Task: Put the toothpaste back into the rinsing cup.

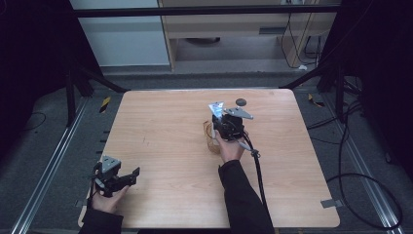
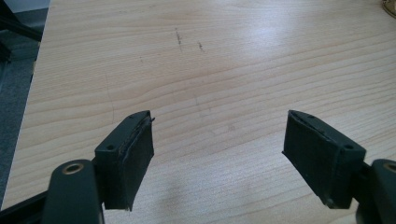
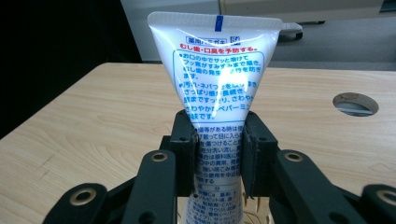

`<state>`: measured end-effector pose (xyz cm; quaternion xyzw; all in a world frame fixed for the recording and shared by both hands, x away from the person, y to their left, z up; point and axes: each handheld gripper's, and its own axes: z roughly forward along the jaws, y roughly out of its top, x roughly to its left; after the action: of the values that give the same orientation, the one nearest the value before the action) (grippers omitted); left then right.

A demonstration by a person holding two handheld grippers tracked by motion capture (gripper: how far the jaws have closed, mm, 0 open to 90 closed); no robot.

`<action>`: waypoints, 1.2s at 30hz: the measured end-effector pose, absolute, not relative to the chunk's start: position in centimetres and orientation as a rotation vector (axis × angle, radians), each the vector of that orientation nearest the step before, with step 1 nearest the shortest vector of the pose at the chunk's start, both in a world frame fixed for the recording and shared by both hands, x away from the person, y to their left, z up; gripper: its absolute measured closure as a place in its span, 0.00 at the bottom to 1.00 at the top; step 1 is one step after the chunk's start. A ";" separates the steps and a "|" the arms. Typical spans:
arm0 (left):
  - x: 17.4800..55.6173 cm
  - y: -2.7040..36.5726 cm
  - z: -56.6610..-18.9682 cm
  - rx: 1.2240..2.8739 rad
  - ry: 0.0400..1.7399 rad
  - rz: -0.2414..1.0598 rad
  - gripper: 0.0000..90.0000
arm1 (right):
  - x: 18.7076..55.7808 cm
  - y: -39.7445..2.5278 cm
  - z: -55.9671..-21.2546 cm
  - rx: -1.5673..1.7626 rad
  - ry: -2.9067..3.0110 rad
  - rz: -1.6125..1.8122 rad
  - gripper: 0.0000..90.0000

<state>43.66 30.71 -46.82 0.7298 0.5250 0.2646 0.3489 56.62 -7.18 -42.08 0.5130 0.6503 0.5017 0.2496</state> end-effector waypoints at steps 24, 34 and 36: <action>43.6 30.5 -46.8 1.902 1.355 0.686 0.26 | 53.6 -7.9 -40.8 1.265 1.885 1.323 0.40; 43.6 30.5 -46.9 1.907 1.356 0.676 0.26 | 50.0 -10.9 -38.5 1.234 1.935 1.344 0.22; 43.6 30.4 -46.9 1.910 1.354 0.673 0.26 | 48.6 -12.5 -38.6 1.242 1.952 1.361 0.21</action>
<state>43.60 30.42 -46.94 0.7357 0.5215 0.2593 0.3457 48.61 -12.46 -38.61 0.4508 0.7082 0.4938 0.2268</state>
